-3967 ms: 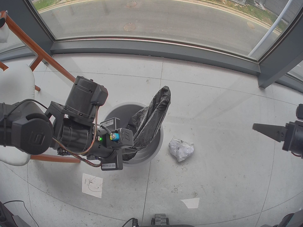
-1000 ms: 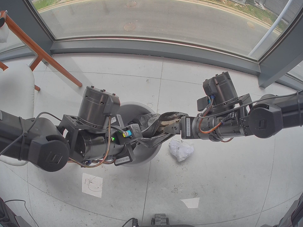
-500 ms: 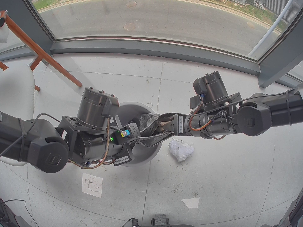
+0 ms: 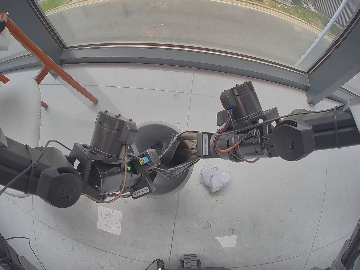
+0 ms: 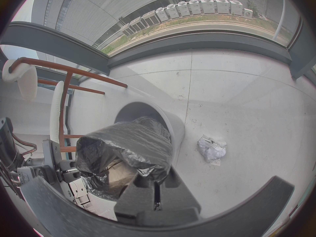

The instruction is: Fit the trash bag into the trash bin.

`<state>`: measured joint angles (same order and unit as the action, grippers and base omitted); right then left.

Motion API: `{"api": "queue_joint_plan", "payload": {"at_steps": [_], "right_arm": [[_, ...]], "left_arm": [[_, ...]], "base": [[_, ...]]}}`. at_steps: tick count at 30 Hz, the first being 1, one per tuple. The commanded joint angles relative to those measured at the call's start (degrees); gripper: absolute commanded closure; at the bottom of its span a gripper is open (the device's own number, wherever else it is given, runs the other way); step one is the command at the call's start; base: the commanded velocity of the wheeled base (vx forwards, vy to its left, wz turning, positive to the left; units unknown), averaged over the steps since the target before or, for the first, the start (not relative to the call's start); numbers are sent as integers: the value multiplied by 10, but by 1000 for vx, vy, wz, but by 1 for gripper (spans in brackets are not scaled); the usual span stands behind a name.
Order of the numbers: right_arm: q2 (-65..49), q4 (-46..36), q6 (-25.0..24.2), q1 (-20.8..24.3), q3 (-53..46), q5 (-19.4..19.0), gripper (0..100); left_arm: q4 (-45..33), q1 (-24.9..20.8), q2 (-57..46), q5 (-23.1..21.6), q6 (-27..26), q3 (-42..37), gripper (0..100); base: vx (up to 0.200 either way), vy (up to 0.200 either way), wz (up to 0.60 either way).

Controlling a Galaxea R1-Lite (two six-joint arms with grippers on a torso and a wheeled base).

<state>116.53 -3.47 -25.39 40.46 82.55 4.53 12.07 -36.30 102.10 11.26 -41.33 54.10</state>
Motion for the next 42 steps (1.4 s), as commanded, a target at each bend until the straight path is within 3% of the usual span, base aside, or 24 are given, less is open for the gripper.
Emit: {"api": "queue_joint_plan", "payload": {"at_steps": [1,16,17,42], "right_arm": [[14,0,0,-13,0,-6,100],[38,1,36,-60,-37,-14,100],[38,1,36,-60,-38,-16,100],[37,1,36,-59,-57,-18,100]], "left_arm": [[2,0,34,-2,18,0,100],[1,-22,83,-12,46,1,100],[1,-23,83,-12,47,3,0],[-3,-18,53,-5,166,56,0]], "base": [[0,0,0],[0,0,0],[0,0,0],[0,0,0]]}}
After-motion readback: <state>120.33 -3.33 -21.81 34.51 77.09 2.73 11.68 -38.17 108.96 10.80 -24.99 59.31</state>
